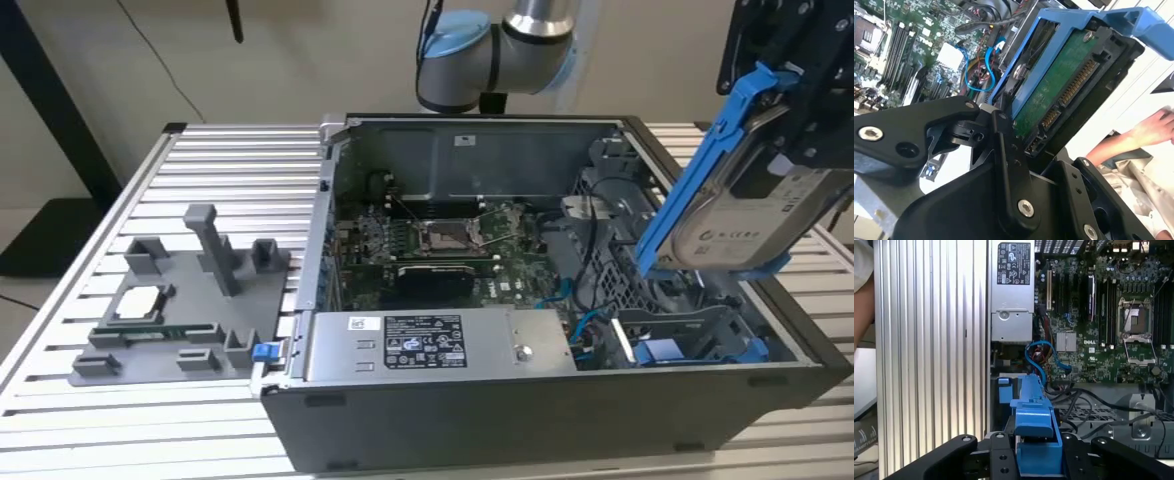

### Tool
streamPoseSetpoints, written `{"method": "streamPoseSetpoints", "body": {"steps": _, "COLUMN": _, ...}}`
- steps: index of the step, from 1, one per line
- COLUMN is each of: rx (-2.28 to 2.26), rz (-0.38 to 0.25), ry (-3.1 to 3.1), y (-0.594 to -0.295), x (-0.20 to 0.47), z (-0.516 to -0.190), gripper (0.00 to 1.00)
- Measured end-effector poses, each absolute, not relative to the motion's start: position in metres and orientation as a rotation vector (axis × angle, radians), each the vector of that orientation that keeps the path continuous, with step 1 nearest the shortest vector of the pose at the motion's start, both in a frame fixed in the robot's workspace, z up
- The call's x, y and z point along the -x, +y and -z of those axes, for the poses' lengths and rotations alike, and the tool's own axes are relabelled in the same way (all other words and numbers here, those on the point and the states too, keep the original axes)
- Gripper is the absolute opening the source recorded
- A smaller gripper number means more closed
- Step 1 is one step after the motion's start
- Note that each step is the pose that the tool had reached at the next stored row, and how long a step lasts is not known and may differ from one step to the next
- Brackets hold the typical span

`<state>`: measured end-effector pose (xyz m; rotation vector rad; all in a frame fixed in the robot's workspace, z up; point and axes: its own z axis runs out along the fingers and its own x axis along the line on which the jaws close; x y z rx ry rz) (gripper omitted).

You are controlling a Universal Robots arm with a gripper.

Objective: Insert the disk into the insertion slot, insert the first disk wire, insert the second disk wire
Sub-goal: 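Insert the disk into the insertion slot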

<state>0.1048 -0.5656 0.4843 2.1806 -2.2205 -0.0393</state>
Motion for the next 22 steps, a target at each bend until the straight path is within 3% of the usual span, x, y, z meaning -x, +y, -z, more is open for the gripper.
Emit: {"method": "streamPoseSetpoints", "body": {"steps": 22, "rx": -2.184, "rz": 0.032, "ry": -2.224, "y": -0.566, "x": -0.105, "z": -0.46, "gripper": 0.0}}
